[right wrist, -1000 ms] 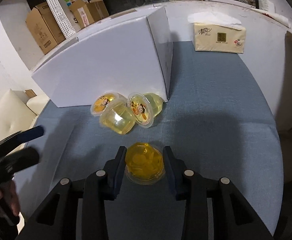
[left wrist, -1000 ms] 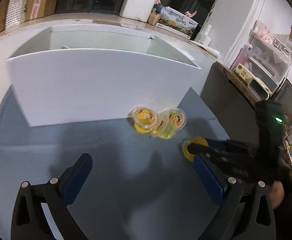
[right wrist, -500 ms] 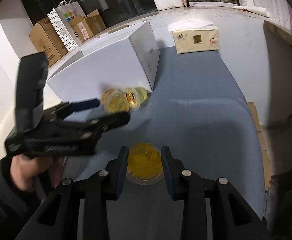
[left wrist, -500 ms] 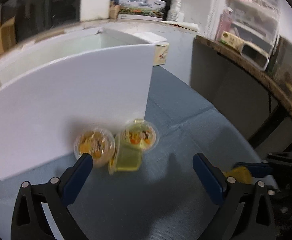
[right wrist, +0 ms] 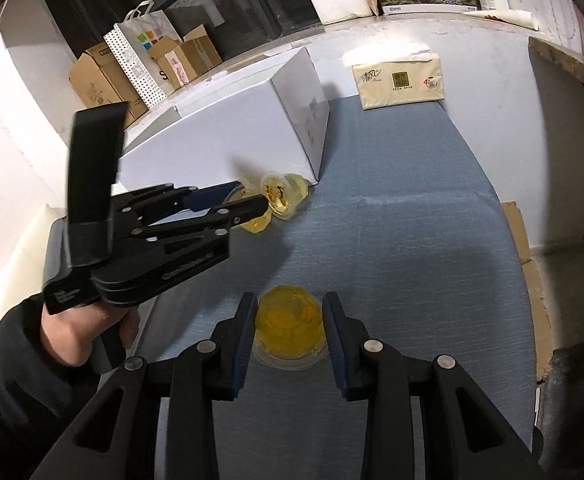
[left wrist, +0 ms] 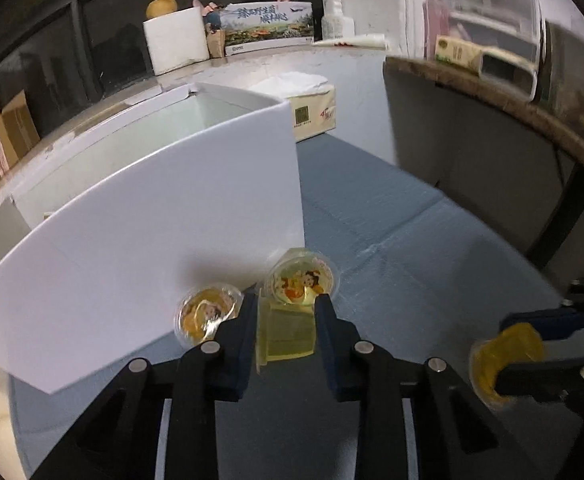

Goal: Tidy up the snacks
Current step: 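Grasp a yellow jelly cup with the right tool while the left tool grasps a green cup, then drop both held jelly cups into the white box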

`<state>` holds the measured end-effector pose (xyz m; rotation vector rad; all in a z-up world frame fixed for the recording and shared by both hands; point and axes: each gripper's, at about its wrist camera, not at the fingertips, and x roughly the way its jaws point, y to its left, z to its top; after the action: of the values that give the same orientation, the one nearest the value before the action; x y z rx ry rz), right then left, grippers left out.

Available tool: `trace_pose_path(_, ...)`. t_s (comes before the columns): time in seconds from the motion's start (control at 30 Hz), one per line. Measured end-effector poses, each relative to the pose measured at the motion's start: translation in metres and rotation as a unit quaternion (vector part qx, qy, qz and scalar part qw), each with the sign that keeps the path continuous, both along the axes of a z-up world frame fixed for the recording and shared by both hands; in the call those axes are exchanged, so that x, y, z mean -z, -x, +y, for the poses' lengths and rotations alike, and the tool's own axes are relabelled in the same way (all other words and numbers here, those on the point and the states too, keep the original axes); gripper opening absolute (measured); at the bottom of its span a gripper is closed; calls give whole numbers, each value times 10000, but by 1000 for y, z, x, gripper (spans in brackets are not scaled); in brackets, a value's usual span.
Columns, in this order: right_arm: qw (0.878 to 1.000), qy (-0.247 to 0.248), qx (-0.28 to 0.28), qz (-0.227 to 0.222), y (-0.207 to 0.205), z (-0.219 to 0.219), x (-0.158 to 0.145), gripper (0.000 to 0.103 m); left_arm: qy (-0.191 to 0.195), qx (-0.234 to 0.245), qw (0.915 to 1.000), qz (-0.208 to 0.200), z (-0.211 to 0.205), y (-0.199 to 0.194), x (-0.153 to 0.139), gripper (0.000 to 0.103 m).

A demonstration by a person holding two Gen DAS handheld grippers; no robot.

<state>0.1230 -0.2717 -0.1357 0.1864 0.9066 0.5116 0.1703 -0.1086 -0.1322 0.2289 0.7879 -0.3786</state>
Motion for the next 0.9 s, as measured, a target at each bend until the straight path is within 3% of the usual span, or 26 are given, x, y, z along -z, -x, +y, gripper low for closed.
trace_pose_path(0.33, 9999, 11, -131, -87, 4, 10, -9, 36, 1379, -322, 9899, -17, 61, 51, -35, 32)
trace_pose_path(0.47, 9995, 29, -262, -153, -3, 22, -15, 36, 1597, -543, 9856, -131, 86, 63, -48, 32)
trace_pose_path(0.63, 9974, 5, -539, -474, -19, 48, -47, 36, 1727, -780, 9805, -526, 118, 62, -79, 32)
trace_pose_path(0.8, 9918, -87, -831, -966, -58, 82, -99, 36, 1821, -975, 9740, -934, 149, 27, -115, 32)
trace_pose_path(0.9, 9911, -177, -863, -1002, -97, 103, -121, 36, 1801, -1104, 9724, -989, 165, -10, -125, 32)
